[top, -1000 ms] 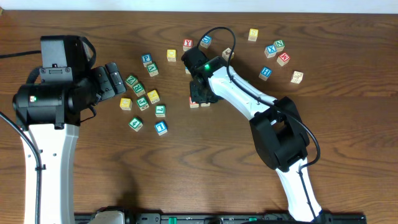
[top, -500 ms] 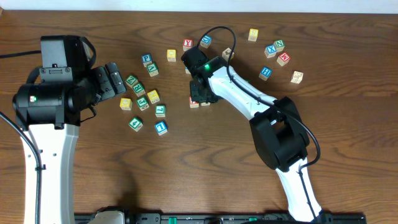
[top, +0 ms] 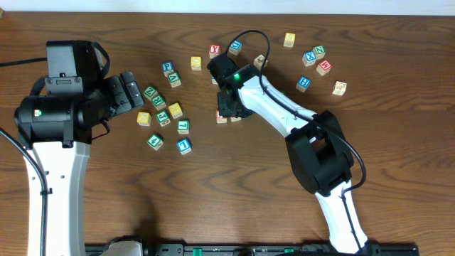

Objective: Spell out AI2
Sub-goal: 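Lower the I block beside the A block and open the right gripper, then raise the right gripper and move it over the blue 2 block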

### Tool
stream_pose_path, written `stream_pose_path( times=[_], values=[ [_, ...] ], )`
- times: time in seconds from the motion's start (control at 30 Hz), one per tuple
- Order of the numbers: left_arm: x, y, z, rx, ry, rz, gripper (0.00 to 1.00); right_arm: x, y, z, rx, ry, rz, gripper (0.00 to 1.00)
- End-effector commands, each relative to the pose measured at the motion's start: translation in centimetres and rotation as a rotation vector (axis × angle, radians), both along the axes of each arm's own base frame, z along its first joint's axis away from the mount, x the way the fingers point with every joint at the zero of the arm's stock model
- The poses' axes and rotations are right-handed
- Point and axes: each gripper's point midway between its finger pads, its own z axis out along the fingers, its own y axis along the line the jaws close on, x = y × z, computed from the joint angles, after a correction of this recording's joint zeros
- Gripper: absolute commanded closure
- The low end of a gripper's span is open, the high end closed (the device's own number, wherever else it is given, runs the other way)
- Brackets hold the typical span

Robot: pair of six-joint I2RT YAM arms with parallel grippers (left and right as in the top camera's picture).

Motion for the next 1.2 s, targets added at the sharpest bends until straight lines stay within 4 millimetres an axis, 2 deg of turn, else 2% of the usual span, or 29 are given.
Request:
stream_pose_path(
  times=[0.0,0.2,0.63,1.03,1.17],
  values=[
    [0.0,0.3,-0.4,0.019,0.017,-0.004,0.02,0.3,0.0,0.2,-0.003,-0.014,-0.006,0.59],
    [0.0,0.3,-0.4,0.019,0.017,-0.004,0.02,0.4,0.2,1.1,0.019,-0.015,-0.005,0.6],
    [0.0,0.3,-0.4,0.019,0.017,-0.004,0.02,2.3,-1.3,5.6,0.021,-0.125,-0.019,0.59],
    [0.0,0.3,-0.4,0.019,0.017,-0.004,0.02,4.7,0.3,10.7,0.076,-0.23,0.051,0.52],
    [0.0,0.3,-0.4,0.019,0.017,-0.004,0.02,5.5,0.9,11.5,0.102,-0.27,0.048,0.53]
  ],
)
